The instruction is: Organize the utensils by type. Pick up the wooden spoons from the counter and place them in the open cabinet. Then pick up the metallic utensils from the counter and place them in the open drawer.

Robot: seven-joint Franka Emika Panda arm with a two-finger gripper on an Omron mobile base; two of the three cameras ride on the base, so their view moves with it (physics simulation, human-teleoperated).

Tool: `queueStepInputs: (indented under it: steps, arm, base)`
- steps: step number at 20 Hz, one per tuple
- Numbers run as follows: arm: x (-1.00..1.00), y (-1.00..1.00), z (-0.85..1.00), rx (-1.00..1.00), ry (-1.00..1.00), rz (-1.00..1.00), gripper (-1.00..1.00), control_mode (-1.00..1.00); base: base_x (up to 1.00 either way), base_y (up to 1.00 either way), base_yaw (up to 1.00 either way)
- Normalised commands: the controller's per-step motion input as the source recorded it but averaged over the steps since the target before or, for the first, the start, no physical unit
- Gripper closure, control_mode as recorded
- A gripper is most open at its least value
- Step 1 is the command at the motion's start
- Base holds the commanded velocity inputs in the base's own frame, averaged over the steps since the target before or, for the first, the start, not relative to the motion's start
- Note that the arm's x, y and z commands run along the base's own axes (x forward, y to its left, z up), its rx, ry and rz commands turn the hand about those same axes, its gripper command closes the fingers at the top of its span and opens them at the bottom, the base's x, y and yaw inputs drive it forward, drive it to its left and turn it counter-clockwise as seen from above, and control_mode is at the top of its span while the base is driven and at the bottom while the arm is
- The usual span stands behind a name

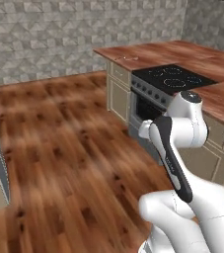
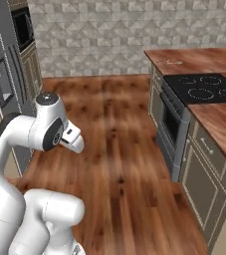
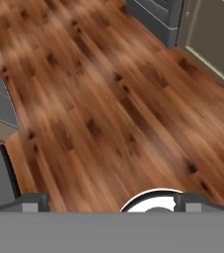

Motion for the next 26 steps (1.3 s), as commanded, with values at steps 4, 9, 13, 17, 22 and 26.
queueStepInputs:
  steps: [4,9,13,17,22,26]
  arm:
    - [0.00,0.00,0.00,0.00,0.00,0.00,-1.00,1.00]
    - [0.00,0.00,0.00,0.00,0.00,0.00,-1.00,1.00]
    - [0.00,0.00,0.00,0.00,0.00,0.00,-1.00,1.00]
    - [0.00,0.00,0.00,0.00,0.00,0.00,-1.00,1.00]
    - [0.00,0.00,0.00,0.00,0.00,0.00,-1.00,1.00]
    - [0.00,0.00,0.00,0.00,0.00,0.00,-1.00,1.00]
  base:
    - [1.00,0.12,-0.06]
    - [1.00,0.07,-0.08]
    - [1.00,0.01,-0.06]
    - [1.00,0.00,-0.11]
    - [0.97,0.00,-0.22]
    - [0.85,0.02,-0.40]
